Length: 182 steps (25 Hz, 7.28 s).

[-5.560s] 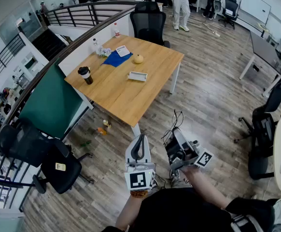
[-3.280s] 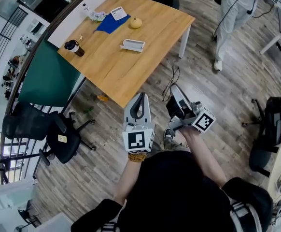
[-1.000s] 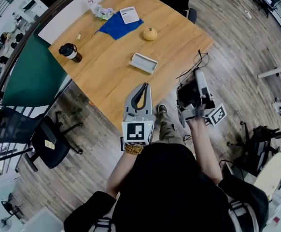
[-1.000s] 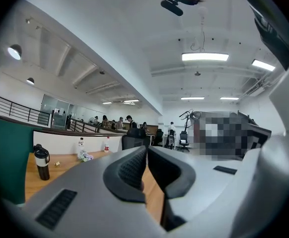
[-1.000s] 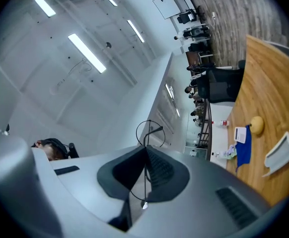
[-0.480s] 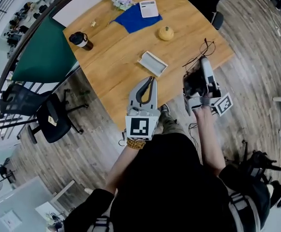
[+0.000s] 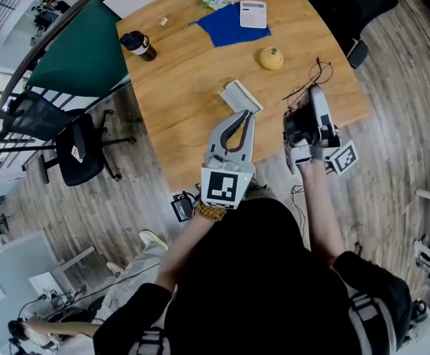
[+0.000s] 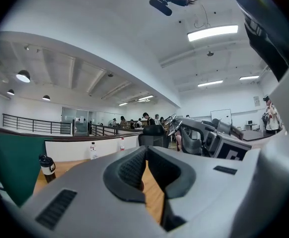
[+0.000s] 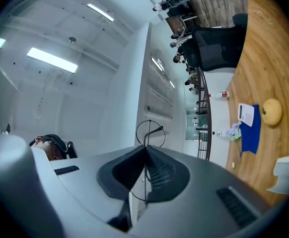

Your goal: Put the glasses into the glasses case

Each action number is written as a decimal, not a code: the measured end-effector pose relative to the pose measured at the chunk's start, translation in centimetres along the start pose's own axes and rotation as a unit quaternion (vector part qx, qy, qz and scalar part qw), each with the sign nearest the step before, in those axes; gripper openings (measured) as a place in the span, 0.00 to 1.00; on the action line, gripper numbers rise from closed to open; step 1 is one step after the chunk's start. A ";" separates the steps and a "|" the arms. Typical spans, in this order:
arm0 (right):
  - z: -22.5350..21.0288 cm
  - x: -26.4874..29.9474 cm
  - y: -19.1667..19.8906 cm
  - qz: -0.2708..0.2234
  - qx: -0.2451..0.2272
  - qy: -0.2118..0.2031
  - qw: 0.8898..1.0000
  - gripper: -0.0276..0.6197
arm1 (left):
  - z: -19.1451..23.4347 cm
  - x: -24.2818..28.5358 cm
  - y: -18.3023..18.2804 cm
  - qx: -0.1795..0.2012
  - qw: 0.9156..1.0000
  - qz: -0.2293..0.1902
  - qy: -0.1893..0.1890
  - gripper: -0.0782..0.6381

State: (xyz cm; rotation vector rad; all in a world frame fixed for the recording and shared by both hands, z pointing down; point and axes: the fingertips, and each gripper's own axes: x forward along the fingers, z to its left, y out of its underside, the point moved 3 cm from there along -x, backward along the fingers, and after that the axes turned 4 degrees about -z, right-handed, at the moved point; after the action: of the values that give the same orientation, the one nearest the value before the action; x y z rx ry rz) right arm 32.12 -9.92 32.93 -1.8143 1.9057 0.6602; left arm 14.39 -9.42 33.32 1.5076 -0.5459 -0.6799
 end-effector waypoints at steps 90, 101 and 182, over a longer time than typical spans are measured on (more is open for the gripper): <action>-24.2 -5.7 11.5 0.366 -0.135 0.241 0.889 0.06 | 10.5 -6.0 6.5 -0.039 0.987 0.035 -0.151 0.15; -28.5 -7.5 11.4 0.442 -0.205 0.294 0.822 0.07 | 11.0 -6.6 6.7 -0.038 0.986 0.040 -0.155 0.15; -34.1 -13.1 17.2 0.747 -0.506 0.190 0.387 0.07 | 11.1 -7.7 8.6 -0.035 0.986 0.075 -0.148 0.15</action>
State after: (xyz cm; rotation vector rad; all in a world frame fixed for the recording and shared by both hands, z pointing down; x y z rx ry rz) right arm 16.36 -19.51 68.85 0.5567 3.5041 2.4654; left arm 1.69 -12.39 42.60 1.2917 -0.8439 -0.8016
